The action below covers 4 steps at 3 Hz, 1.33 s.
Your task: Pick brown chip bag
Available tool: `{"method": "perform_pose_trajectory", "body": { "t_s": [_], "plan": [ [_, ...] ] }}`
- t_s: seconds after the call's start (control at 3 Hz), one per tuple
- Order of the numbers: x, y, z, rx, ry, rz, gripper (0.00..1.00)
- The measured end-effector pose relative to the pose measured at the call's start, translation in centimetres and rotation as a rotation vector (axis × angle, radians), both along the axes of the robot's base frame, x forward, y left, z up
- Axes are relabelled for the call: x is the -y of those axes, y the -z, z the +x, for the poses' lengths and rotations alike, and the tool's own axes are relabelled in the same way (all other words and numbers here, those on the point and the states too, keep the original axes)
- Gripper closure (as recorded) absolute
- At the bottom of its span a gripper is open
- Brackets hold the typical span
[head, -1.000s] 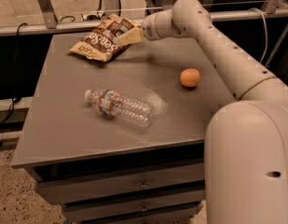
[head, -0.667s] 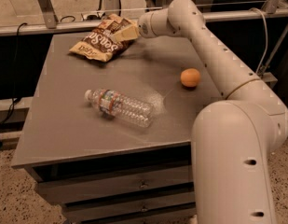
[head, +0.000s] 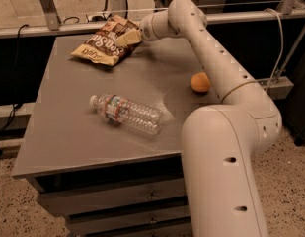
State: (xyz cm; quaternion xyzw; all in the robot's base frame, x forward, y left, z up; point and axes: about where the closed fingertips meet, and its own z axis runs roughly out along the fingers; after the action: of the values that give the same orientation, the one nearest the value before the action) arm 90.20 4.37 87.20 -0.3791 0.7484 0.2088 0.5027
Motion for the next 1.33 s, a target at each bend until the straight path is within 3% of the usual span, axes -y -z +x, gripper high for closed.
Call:
{"method": "perform_pose_trajectory", "body": {
  "t_s": [0.67,1.0,1.33],
  "plan": [
    [-0.5,0.5,0.1,0.005,-0.03,-0.093,0.62],
    [0.5,-0.6,-0.3,0.013,-0.015,-0.113,0.85],
    [2.5,-3.2,-1.9,0.029,0.02,-0.107,1.0]
  ]
}}
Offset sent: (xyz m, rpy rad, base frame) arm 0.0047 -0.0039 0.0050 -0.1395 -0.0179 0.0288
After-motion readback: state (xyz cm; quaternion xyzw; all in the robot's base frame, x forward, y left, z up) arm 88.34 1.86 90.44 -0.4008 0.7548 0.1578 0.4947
